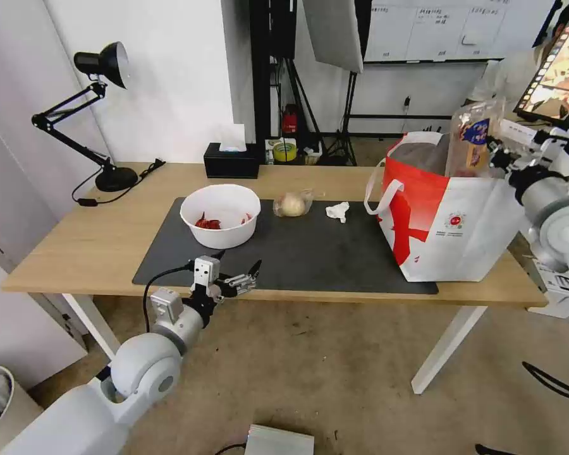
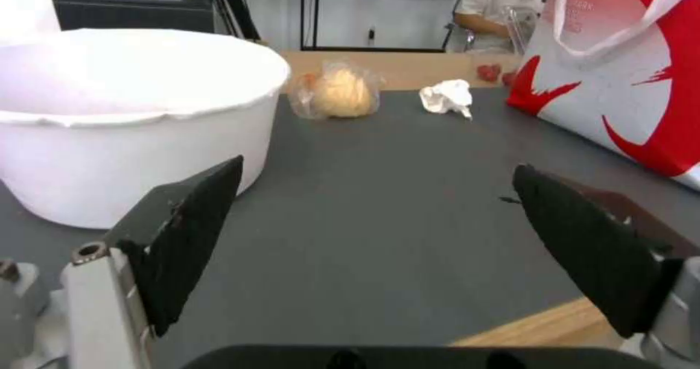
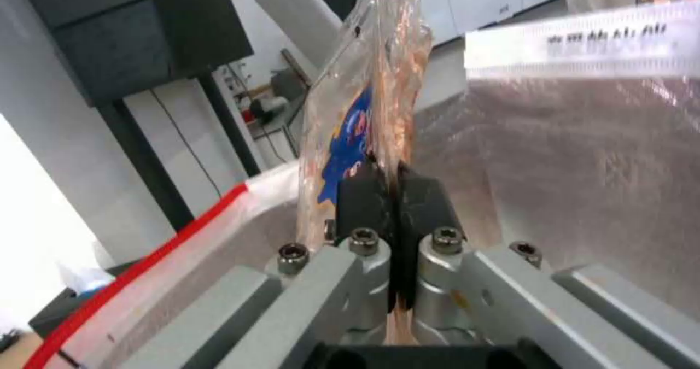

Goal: Pick up the trash from the table and place it into the takeout bag.

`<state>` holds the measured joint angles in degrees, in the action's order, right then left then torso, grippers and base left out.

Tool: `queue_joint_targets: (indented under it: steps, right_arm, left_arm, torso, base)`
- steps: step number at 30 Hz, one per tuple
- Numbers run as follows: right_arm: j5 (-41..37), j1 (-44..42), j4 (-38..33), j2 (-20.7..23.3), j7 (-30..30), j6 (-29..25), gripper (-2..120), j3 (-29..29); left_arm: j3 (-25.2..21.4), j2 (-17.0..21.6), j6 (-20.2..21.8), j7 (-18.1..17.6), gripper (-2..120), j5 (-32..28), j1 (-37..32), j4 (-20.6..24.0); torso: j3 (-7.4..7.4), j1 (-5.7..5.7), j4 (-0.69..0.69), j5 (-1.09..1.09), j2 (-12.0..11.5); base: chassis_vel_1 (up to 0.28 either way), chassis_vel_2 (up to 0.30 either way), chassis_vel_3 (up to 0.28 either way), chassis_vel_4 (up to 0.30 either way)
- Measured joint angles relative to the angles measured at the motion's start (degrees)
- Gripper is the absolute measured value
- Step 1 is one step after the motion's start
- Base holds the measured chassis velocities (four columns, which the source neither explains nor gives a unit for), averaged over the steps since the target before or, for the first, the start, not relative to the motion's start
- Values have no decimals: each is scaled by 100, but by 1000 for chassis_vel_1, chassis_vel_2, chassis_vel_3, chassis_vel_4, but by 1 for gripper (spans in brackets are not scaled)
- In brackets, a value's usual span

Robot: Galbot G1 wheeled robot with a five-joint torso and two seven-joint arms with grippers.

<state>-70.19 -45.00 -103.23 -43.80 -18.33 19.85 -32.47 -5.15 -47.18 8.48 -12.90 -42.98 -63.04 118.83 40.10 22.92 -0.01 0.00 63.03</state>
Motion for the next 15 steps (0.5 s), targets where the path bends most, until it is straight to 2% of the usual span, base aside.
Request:
queue_joint_targets:
  steps: [9,11,12,14,15]
  right_arm:
    - [-321,-57,-111,-29,-118,55,0,-36]
    - [-417,-52,-143,-29,-140,108,10,-44]
    - [-417,-52,-143,-29,-140,108,10,-44]
    - [-469,-52,-166,-29,-143,152,21,-54]
    - [-469,-52,-166,-29,-143,152,21,-54]
  left_arm:
    - [38,-2,4,-6,100,-3,29,-23]
    - [35,3,5,-9,100,-3,20,-23]
    - [35,3,5,-9,100,-3,20,-23]
    - [23,15,6,-13,100,-3,12,-22]
    - [23,15,6,-13,100,-3,12,-22]
  torso:
    - [1,0,1,0,0]
    - [0,0,1,0,0]
    - [0,0,1,0,0]
    - [1,0,1,0,0]
    - [1,0,1,0,0]
  base:
    - [0,0,0,0]
    - [0,0,0,0]
    - [0,0,0,0]
    - [0,0,0,0]
    - [0,0,0,0]
